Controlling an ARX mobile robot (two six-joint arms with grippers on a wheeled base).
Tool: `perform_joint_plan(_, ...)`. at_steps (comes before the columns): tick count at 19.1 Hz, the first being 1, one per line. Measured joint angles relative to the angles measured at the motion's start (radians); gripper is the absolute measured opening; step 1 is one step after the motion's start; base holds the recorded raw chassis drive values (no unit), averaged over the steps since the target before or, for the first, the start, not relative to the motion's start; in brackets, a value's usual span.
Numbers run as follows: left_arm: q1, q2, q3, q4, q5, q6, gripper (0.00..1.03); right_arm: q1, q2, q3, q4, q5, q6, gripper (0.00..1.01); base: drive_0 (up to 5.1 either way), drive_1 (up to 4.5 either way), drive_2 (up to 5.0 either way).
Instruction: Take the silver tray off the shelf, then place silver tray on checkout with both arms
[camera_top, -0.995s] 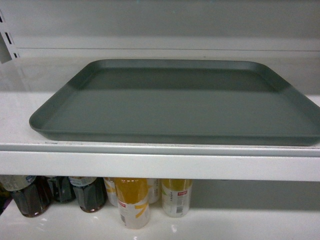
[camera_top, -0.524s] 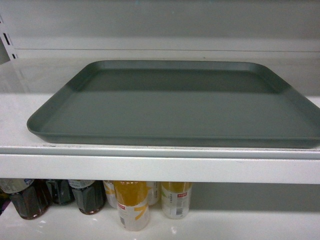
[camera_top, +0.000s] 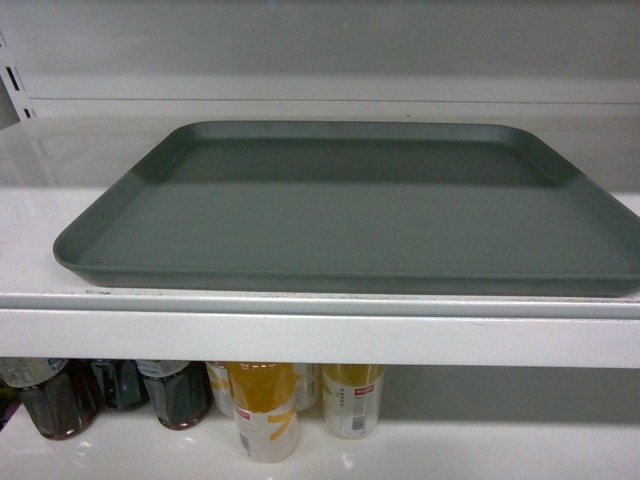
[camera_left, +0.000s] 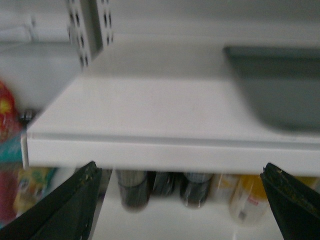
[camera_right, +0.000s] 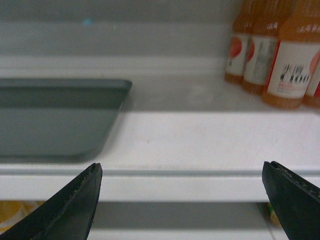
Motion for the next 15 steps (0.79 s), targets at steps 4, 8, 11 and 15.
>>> perform_joint_plan(4, -0.035, 0.278, 0.142, -0.049, -0.024, 0.002, 0.98, -0.053, 0.241, 0.071, -0.024, -0.066, 0.076, 0.98, 0.0, 0.00, 0.0)
perform_joint_plan(8, 0.000, 0.497, 0.192, 0.198, 0.055, 0.012, 0.98, -0.016, 0.499, 0.173, 0.240, -0.091, 0.074, 0.98, 0.0, 0.00, 0.0)
perform_joint_plan(11, -0.005, 0.753, 0.256, 0.421, 0.101, 0.027, 0.98, 0.048, 0.746, 0.277, 0.418, -0.092, 0.071, 0.98, 0.0, 0.00, 0.0)
perform_joint_plan(15, -0.084, 1.102, 0.421, 0.576, 0.127, 0.026, 0.98, 0.121, 1.070, 0.436, 0.496, -0.078, 0.084, 0.98, 0.0, 0.00, 0.0)
